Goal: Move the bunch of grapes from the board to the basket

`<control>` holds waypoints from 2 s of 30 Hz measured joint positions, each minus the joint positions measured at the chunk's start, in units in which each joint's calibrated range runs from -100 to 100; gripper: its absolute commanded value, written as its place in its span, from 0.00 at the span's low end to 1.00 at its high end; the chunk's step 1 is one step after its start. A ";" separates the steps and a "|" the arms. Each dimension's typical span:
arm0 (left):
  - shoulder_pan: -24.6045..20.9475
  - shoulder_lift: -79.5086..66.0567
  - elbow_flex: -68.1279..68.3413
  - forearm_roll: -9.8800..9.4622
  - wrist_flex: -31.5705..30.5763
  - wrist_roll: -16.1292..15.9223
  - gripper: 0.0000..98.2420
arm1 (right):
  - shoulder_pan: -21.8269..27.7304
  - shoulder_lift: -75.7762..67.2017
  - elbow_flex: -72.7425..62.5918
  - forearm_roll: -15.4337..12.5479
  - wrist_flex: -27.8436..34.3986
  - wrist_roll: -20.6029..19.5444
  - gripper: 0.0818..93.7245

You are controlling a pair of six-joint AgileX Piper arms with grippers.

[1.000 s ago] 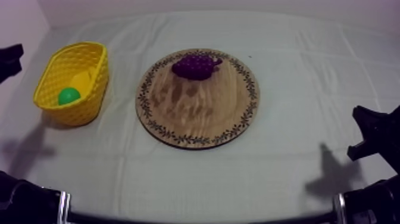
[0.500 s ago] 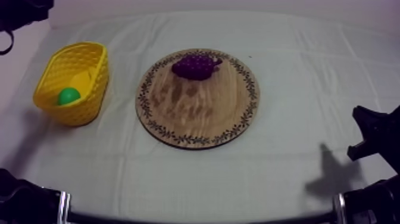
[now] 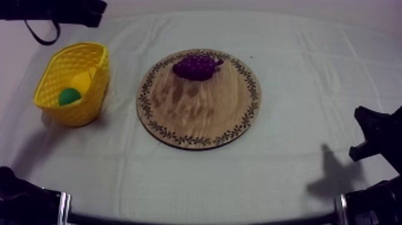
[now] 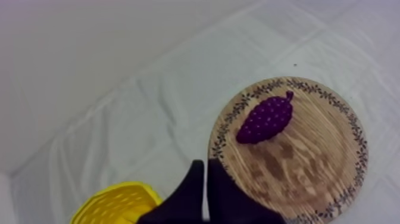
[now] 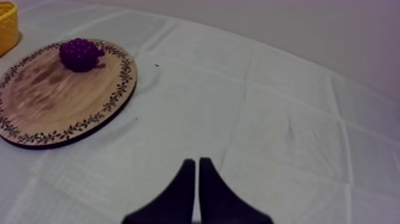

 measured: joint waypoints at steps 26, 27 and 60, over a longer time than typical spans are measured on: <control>5.49 27.79 -19.15 3.62 12.90 -6.62 0.02 | 0.00 0.00 0.00 0.00 0.00 -0.02 0.00; 5.49 28.30 -19.74 3.62 13.74 -6.77 0.05 | 0.00 0.00 0.00 0.00 0.00 -0.02 0.00; 5.74 44.30 -29.13 5.94 20.69 -11.89 0.98 | 0.00 0.00 0.00 0.00 0.00 0.01 0.00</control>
